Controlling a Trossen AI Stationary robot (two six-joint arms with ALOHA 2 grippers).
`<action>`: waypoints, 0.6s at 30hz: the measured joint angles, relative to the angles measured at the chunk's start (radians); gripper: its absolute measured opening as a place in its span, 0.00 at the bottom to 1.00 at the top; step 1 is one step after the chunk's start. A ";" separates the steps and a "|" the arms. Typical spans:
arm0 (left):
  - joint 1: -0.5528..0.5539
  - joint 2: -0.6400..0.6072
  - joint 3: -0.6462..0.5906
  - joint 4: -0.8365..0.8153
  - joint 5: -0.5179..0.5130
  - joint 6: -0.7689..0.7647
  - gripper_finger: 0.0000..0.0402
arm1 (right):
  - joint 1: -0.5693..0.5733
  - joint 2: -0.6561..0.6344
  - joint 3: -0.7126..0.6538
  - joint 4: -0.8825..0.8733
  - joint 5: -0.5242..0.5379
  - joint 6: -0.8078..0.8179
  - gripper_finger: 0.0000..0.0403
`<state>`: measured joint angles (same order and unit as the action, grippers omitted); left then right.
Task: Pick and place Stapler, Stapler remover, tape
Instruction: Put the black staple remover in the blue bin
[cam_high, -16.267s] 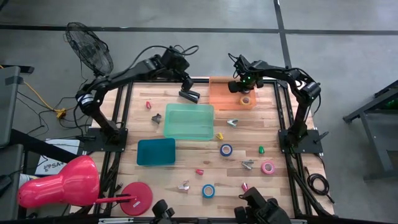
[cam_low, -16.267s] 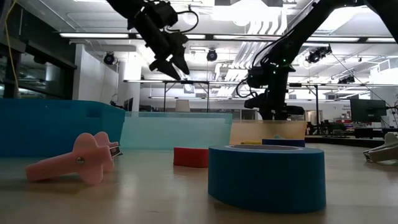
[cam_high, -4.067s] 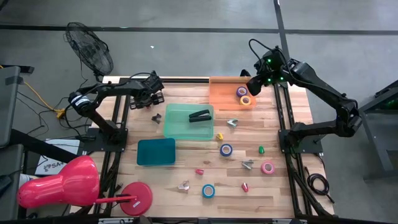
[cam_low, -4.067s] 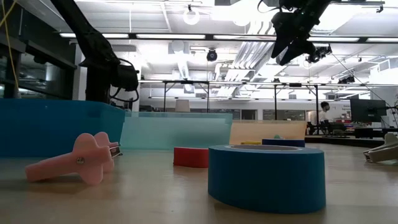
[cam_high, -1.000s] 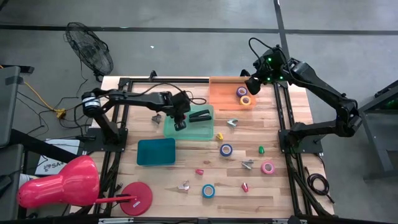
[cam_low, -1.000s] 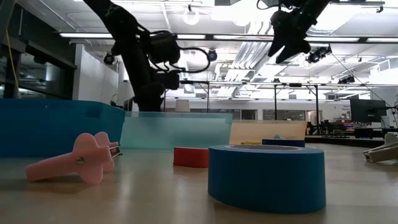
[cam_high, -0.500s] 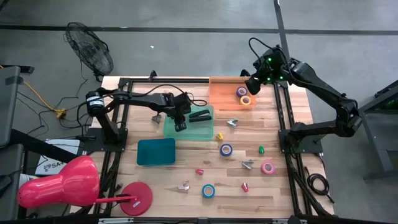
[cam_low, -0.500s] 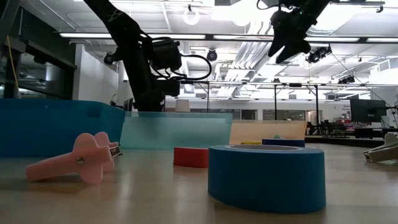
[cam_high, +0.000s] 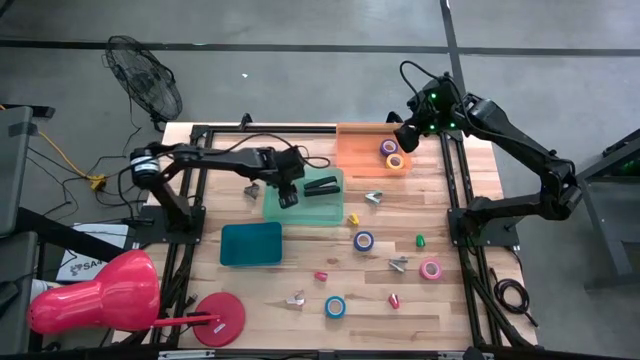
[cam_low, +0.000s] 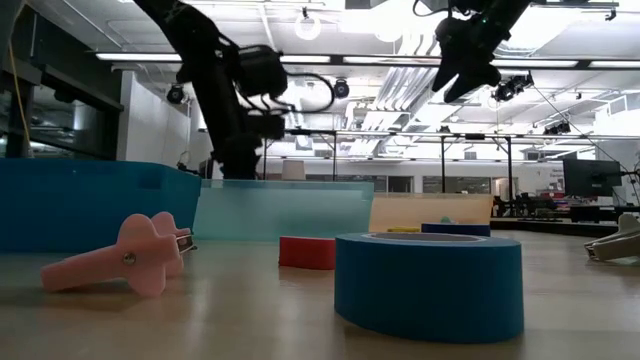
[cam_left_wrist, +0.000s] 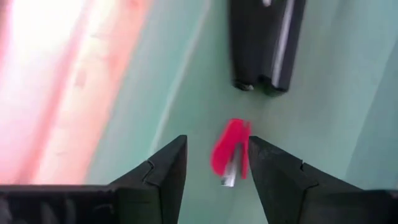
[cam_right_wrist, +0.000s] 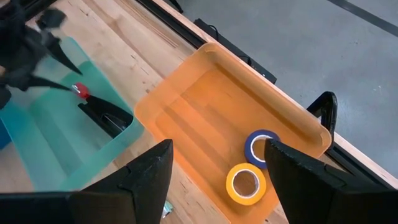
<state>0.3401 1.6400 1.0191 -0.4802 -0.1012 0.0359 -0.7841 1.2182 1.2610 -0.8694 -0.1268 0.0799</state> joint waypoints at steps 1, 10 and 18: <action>0.000 -0.019 0.000 -0.011 -0.014 -0.014 0.42 | 0.000 0.000 0.000 -0.002 0.000 0.000 0.61; 0.000 -0.123 0.002 -0.166 -0.118 -0.203 0.42 | 0.000 0.000 0.000 -0.002 0.000 0.001 0.61; 0.000 -0.123 0.002 -0.334 -0.124 -0.112 0.42 | 0.000 0.000 0.000 -0.002 0.004 -0.002 0.61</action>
<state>0.3401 1.5173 1.0209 -0.8138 -0.2247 -0.0765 -0.7845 1.2182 1.2610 -0.8715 -0.1227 0.0780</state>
